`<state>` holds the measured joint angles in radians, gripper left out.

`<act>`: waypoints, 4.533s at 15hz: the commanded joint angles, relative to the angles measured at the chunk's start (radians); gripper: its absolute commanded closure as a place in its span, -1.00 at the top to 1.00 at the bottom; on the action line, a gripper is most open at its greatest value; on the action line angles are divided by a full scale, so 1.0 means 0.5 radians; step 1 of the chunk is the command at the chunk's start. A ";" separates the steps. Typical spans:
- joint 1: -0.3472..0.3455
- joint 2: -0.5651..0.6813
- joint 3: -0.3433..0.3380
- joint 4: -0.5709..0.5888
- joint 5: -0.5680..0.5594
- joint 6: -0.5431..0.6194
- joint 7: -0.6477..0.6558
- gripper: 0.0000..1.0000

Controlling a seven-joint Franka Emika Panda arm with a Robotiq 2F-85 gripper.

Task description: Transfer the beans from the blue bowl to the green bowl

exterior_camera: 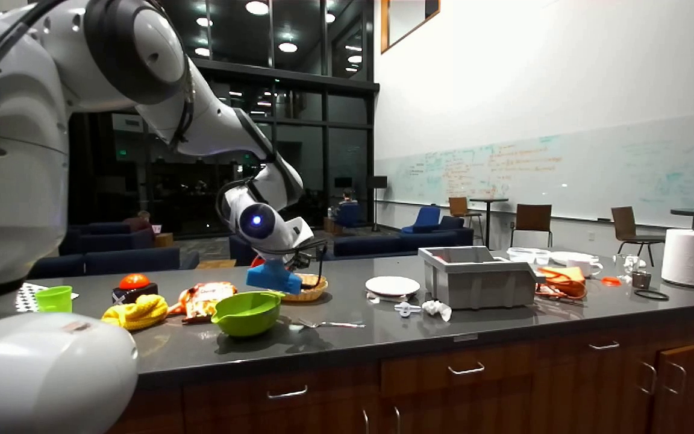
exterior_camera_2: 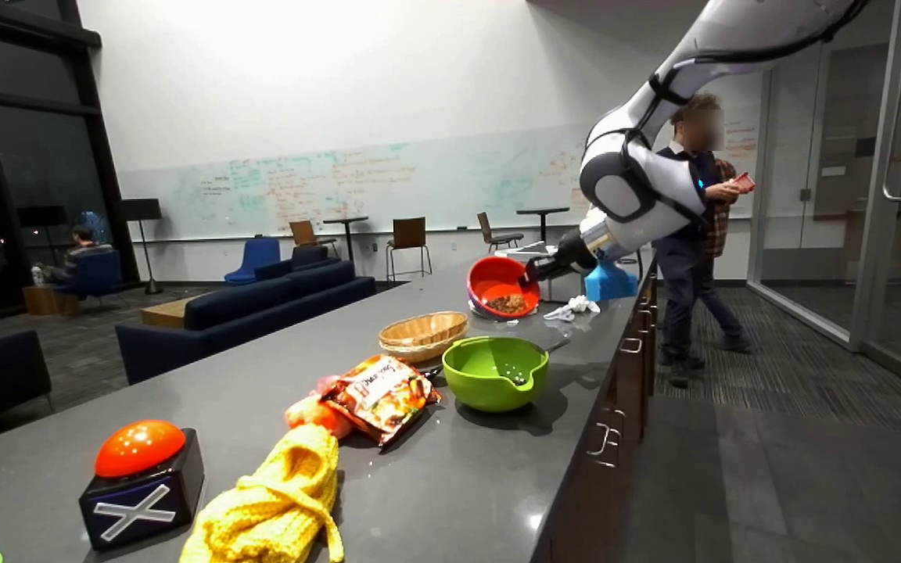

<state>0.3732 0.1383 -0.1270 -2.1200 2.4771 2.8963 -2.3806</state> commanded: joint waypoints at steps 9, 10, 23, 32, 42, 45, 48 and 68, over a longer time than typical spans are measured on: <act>-0.173 0.022 0.156 -0.359 0.268 -0.667 -0.424 -0.96; -0.197 0.001 0.177 -0.385 0.264 -0.686 -0.427 -0.96; 0.038 -0.088 -0.037 -0.462 0.266 -1.020 -0.436 -0.96; -0.093 -0.040 -0.019 -0.667 0.266 -1.545 -0.435 -0.96; 0.287 0.024 -0.304 -0.503 0.266 -1.587 -0.435 -0.96; 0.443 0.078 -0.462 -0.454 0.266 -1.614 -0.435 -0.96; 0.561 0.126 -0.615 -0.417 0.266 -1.633 -0.435 -0.96; 0.831 0.521 -1.072 -0.283 0.265 -2.141 -0.437 -0.96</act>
<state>0.7577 0.3851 -0.6213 -2.2844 2.6098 1.8664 -2.5992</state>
